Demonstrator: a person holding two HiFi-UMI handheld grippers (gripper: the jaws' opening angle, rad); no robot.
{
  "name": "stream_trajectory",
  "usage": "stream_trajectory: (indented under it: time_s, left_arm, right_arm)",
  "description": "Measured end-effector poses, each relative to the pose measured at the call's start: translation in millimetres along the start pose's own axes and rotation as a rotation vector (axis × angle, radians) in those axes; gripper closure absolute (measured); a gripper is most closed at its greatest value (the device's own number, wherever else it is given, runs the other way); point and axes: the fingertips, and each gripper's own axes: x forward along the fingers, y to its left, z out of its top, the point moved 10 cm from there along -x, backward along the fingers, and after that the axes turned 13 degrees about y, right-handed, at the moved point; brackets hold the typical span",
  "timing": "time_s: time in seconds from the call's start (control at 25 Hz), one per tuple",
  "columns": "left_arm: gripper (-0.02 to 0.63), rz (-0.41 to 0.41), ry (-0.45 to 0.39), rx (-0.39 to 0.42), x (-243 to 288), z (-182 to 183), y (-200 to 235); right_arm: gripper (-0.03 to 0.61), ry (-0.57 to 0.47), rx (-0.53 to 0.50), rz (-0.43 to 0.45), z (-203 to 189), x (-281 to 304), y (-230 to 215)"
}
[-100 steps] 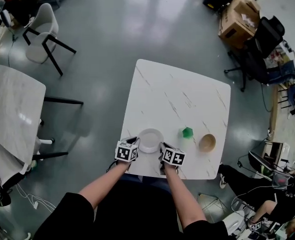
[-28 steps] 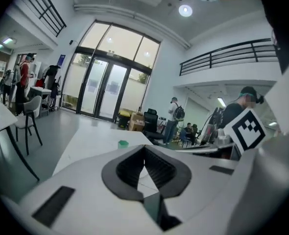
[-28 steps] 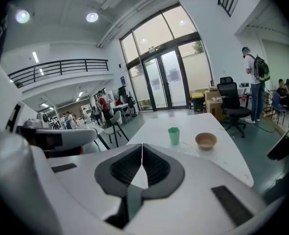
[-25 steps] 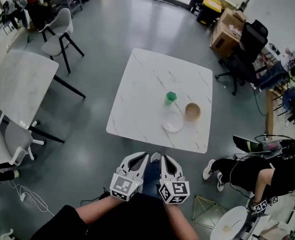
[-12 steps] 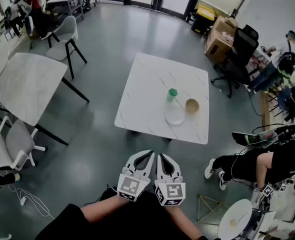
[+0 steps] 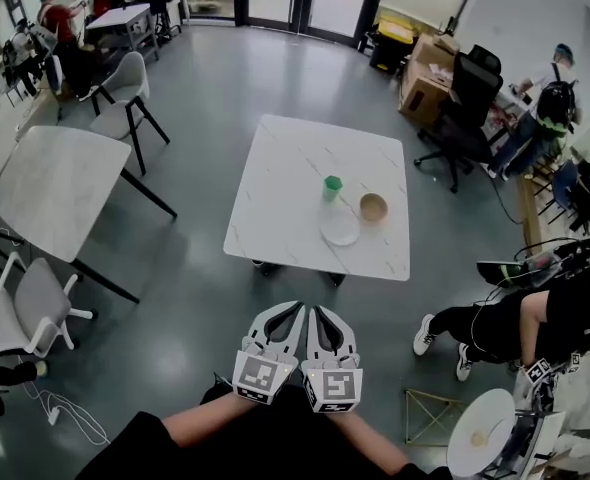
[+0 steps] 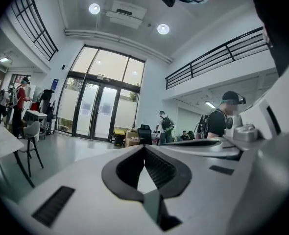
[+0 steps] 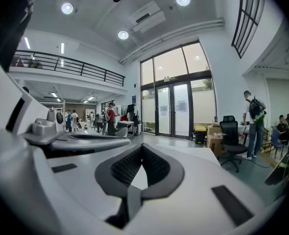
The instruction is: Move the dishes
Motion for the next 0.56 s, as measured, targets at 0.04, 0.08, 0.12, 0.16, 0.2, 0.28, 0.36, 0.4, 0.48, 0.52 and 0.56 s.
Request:
stream_trajectory:
  time_s: [0.04,0.08,0.12,0.16,0.2,0.28,0.36,0.4,0.48,0.52,0.56]
  left_arm:
    - [0.597,0.003,0.0,0.0,0.4,-0.5,-0.5]
    - [0.597,0.007,0.001,-0.002,0.9,-0.4,-0.7]
    - [0.597,0.011,0.003,-0.003,0.9,-0.2,-1.0]
    - [0.597,0.013,0.005,-0.002,0.0,0.1,-1.5]
    - [0.597,0.013,0.007,-0.001,-1.2,0.5,-2.1]
    - [0.597,0.007,0.006,0.005,-3.3,1.1,-3.1]
    - [0.597,-0.001,0.004,0.014,-4.8,0.2,-4.1]
    - [0.597,-0.003,0.004,0.02,-5.3,-0.8,-4.5]
    - [0.597,-0.004,0.004,0.028,-5.6,-2.6,-5.1]
    - [0.597,-0.004,0.004,0.029,-5.5,-3.5,-5.5]
    - [0.597,-0.005,0.004,0.03,-5.3,-4.3,-5.9]
  right_arm:
    - [0.561,0.001,0.0,0.001,-1.7,-0.4,-0.7]
    - [0.561,0.002,0.0,0.003,-2.8,-0.8,-1.8]
    - [0.561,0.005,0.0,0.005,-3.5,-1.7,-2.6]
    - [0.561,0.007,-0.001,0.006,-3.9,-3.0,-2.8]
    - [0.561,0.007,-0.002,0.006,-3.6,-4.3,-2.4]
    - [0.561,0.002,-0.003,0.003,-2.3,-6.2,-1.0]
    - [0.561,-0.01,-0.006,-0.004,-1.8,-7.4,0.9]
    - [0.561,-0.016,-0.008,-0.007,-2.0,-7.8,1.8]
    - [0.561,-0.025,-0.012,-0.011,-3.1,-8.2,2.4]
    - [0.561,-0.026,-0.013,-0.013,-3.7,-8.3,2.4]
    - [0.561,-0.028,-0.013,-0.014,-4.3,-8.5,2.3]
